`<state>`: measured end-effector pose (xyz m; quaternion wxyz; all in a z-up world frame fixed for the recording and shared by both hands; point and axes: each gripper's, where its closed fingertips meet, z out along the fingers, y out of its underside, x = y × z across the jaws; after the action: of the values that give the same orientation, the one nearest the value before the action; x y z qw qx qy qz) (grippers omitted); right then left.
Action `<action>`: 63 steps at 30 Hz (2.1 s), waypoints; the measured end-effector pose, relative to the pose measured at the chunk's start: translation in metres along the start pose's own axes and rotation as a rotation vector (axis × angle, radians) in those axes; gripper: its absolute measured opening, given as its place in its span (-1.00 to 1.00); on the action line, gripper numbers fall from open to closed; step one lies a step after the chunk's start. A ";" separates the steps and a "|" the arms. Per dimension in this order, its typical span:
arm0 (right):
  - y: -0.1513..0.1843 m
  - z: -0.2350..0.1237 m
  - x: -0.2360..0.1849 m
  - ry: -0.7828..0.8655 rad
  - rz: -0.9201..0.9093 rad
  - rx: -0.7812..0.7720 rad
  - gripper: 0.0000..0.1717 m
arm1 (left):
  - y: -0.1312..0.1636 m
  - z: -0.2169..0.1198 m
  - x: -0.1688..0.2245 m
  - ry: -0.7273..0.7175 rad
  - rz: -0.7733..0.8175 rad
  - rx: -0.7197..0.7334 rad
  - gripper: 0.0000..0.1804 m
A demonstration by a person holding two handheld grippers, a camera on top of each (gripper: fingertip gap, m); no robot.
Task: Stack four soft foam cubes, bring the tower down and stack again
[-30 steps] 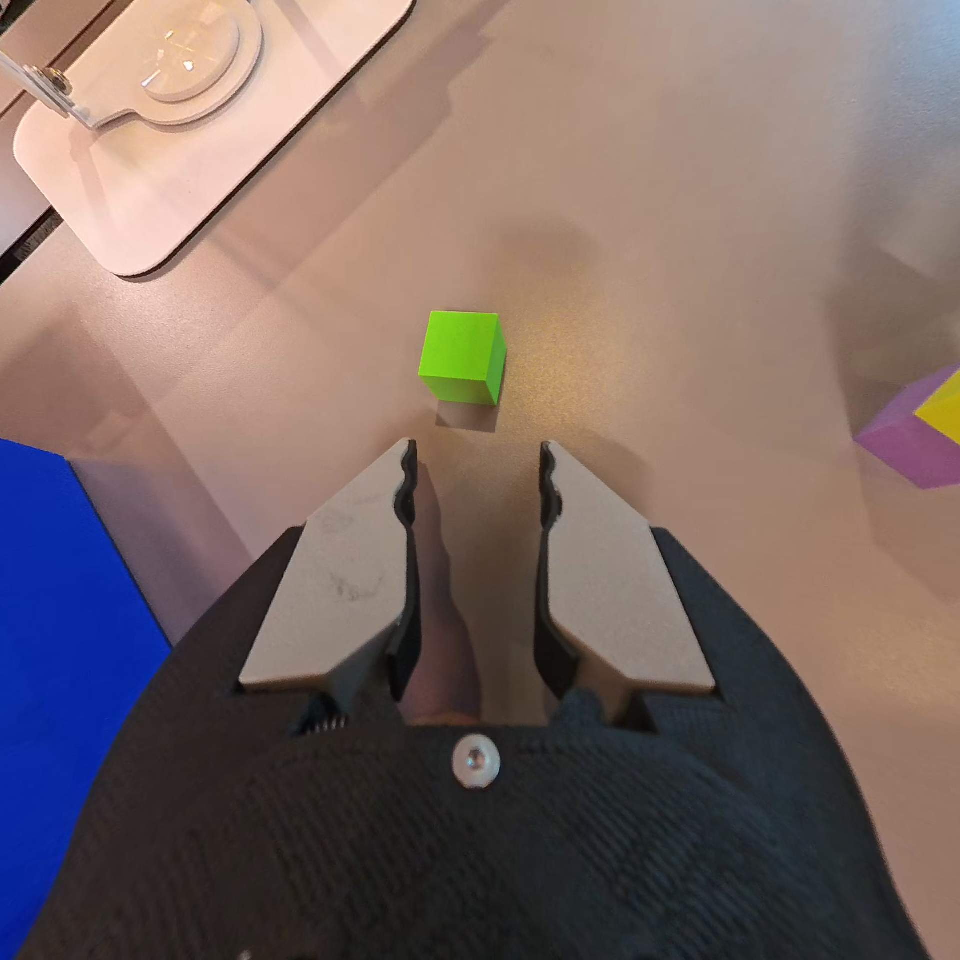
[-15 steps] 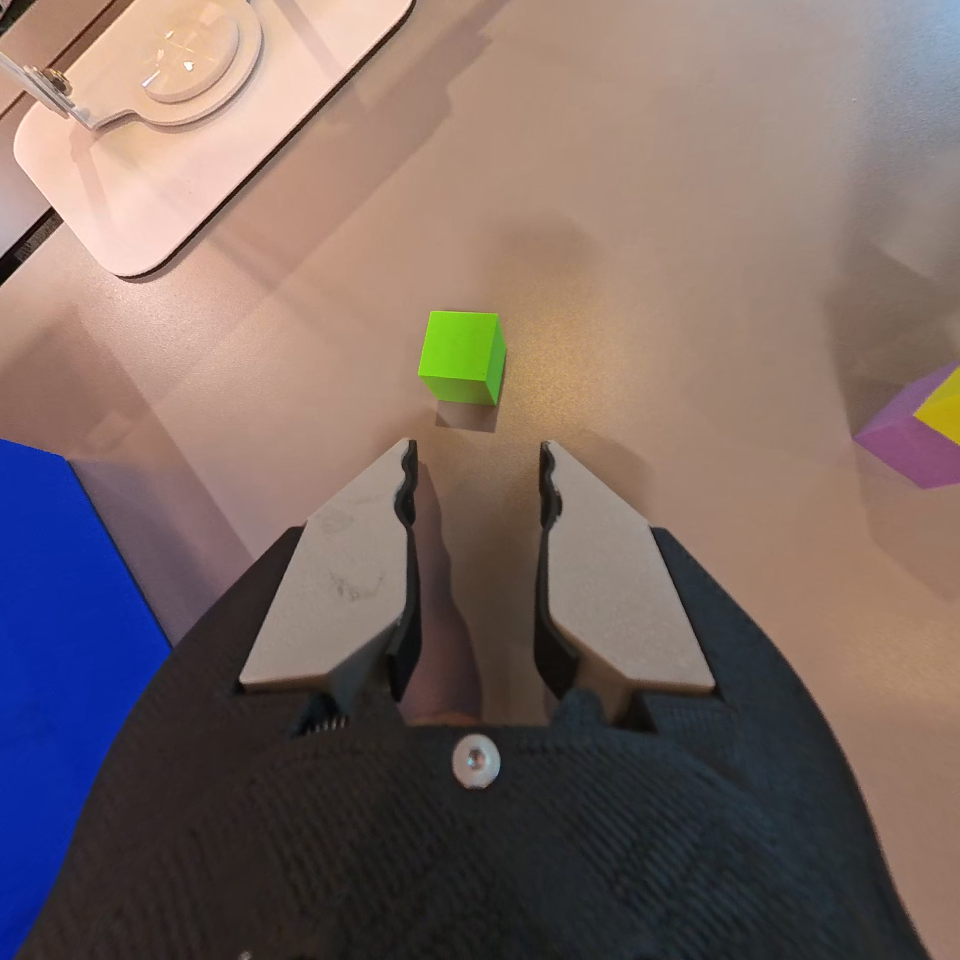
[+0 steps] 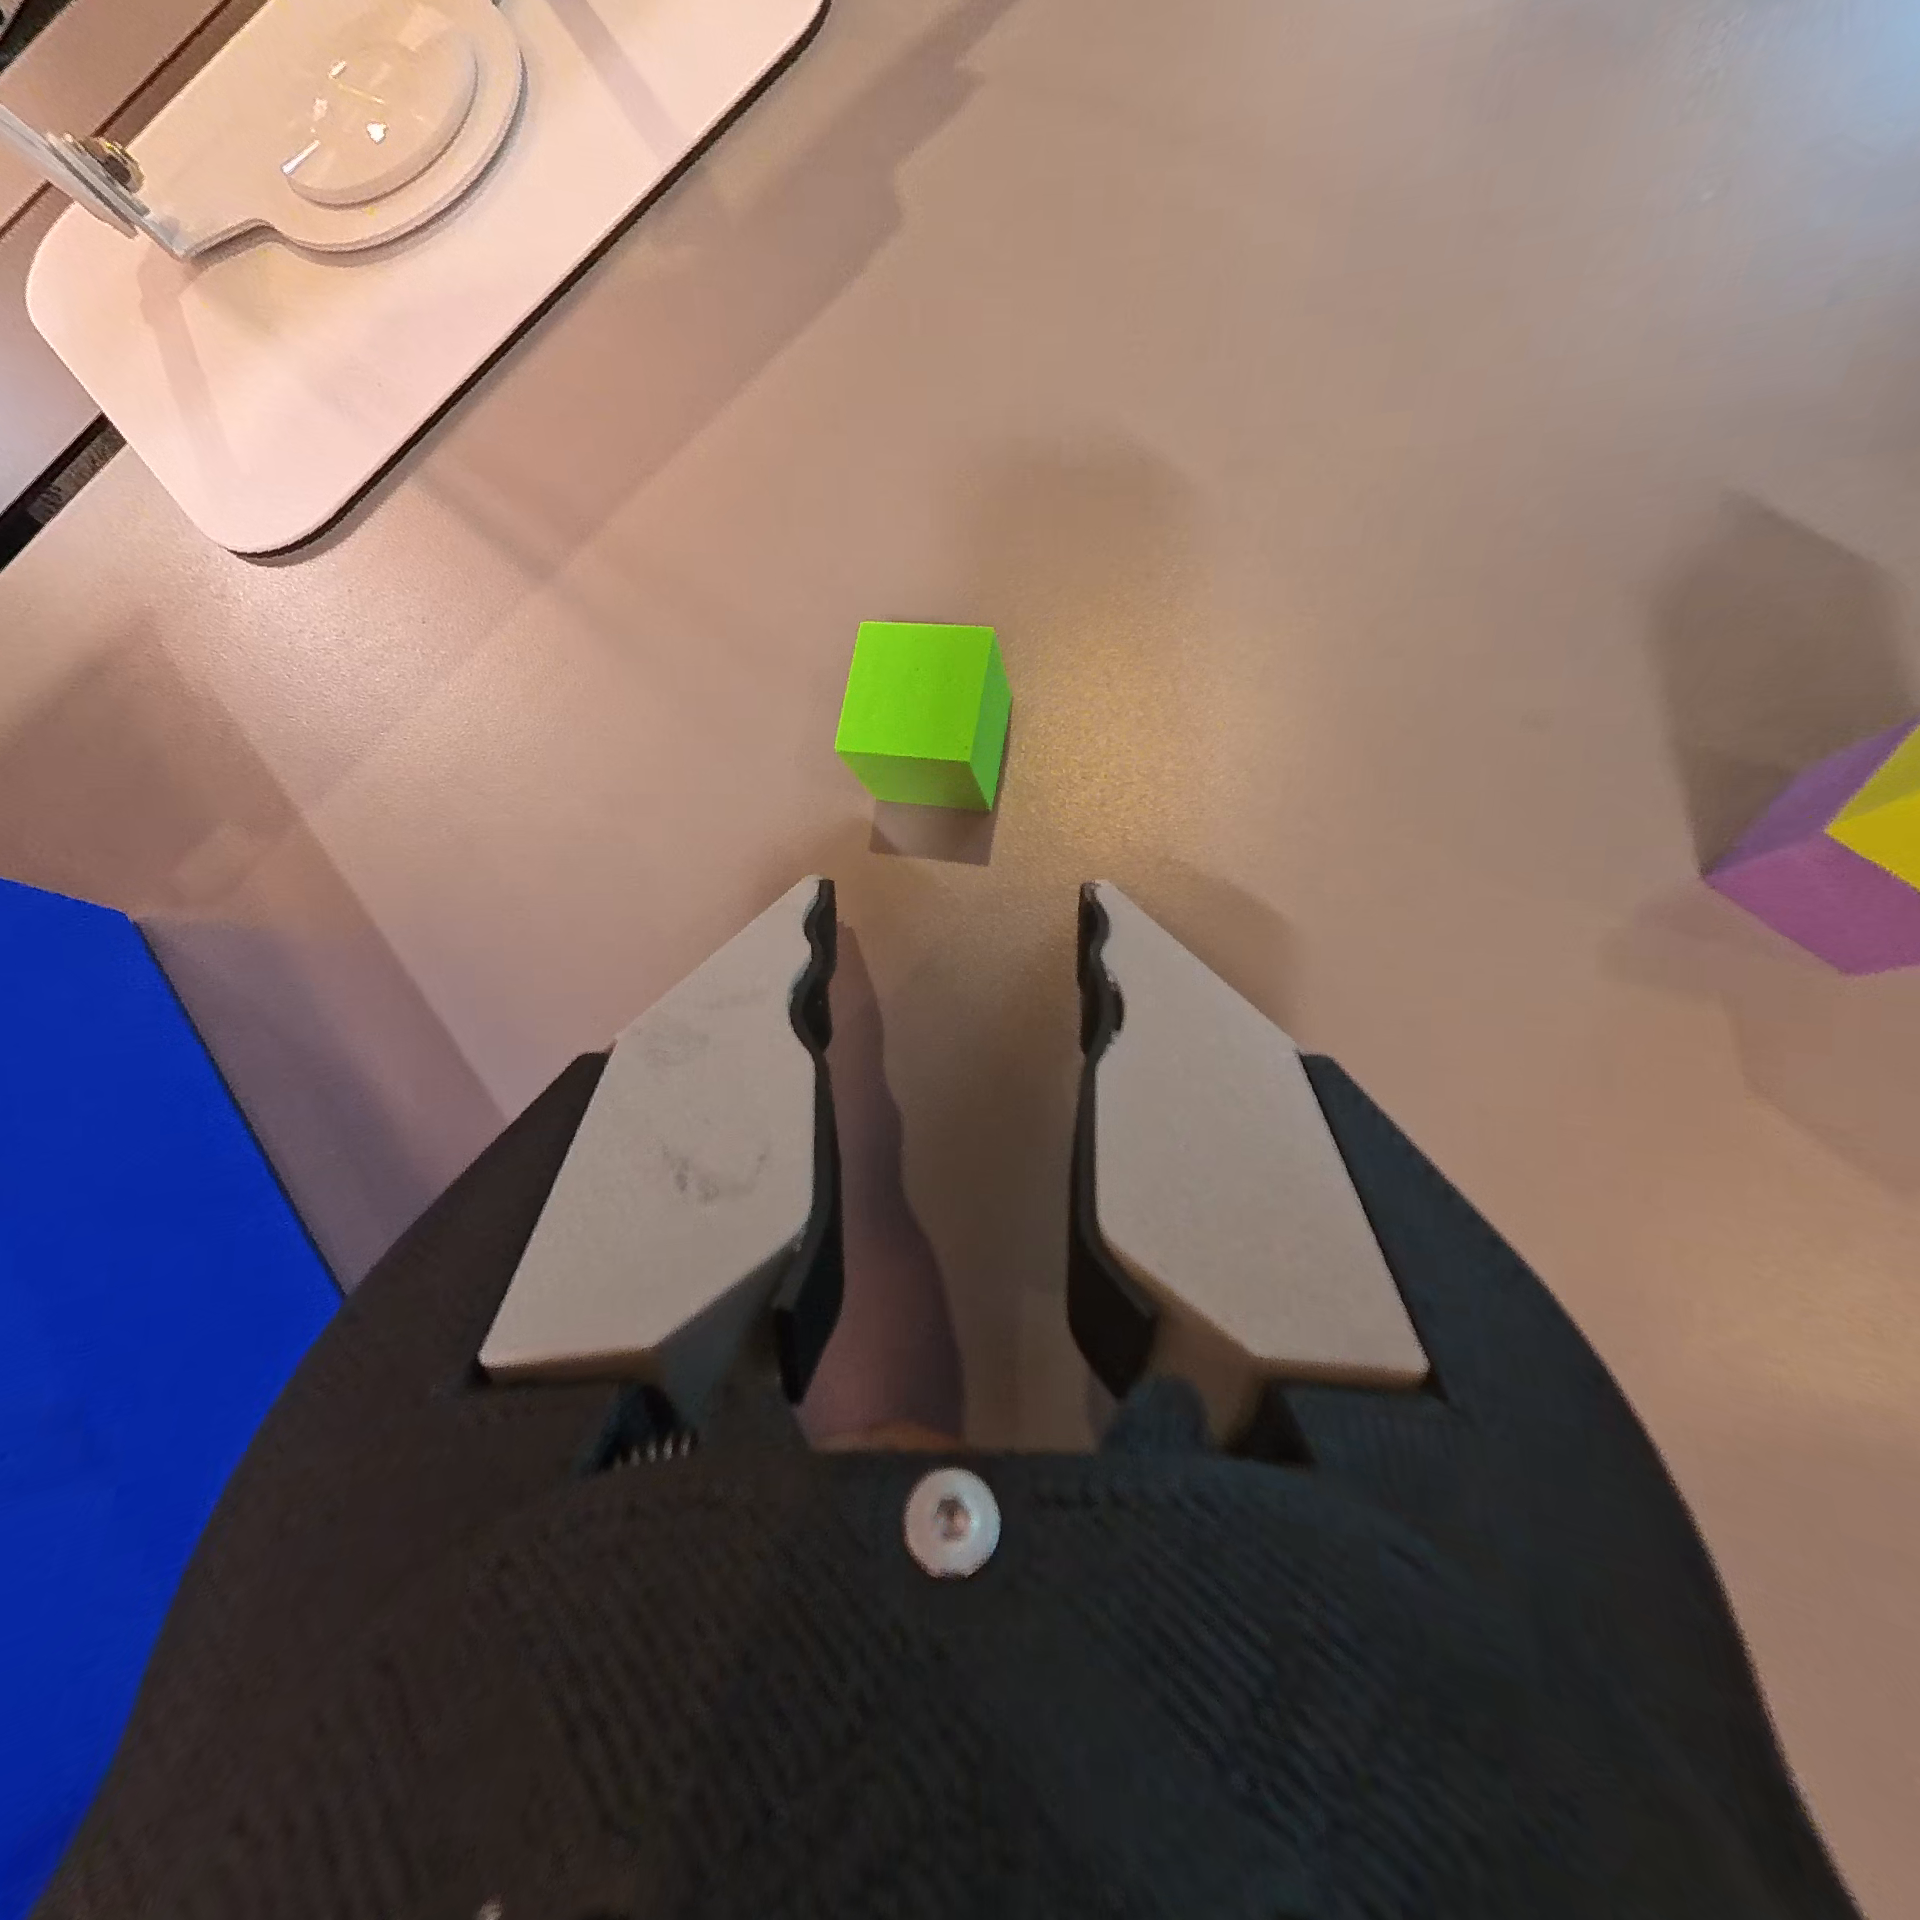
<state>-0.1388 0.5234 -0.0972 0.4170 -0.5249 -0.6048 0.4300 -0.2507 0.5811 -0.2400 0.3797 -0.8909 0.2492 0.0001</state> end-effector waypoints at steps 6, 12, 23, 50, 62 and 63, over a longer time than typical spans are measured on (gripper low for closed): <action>-0.006 -0.007 0.028 0.138 0.042 0.060 0.13 | 0.000 0.000 0.000 0.001 -0.002 0.000 -0.51; 0.005 -0.003 0.032 0.149 0.053 0.015 0.11 | -0.002 0.001 0.002 0.005 0.000 0.011 -0.48; 0.005 -0.002 0.030 0.149 0.031 -0.001 0.06 | -0.012 0.013 0.001 0.033 -0.065 0.077 -0.36; 0.007 -0.003 0.026 0.127 0.026 -0.016 -0.03 | -0.026 0.027 -0.005 0.134 -0.035 0.092 -0.71; 0.005 -0.009 0.031 0.053 0.230 0.046 -0.09 | -0.125 -0.094 0.044 -0.215 0.691 0.859 -0.71; 0.004 -0.009 0.029 0.046 0.226 0.051 -0.09 | -0.126 -0.097 0.061 -0.185 0.745 0.875 -0.71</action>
<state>-0.1320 0.5536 -0.0965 0.3928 -0.5887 -0.5210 0.4771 -0.1601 0.5621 -0.0972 0.7071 -0.4997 0.4884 0.1086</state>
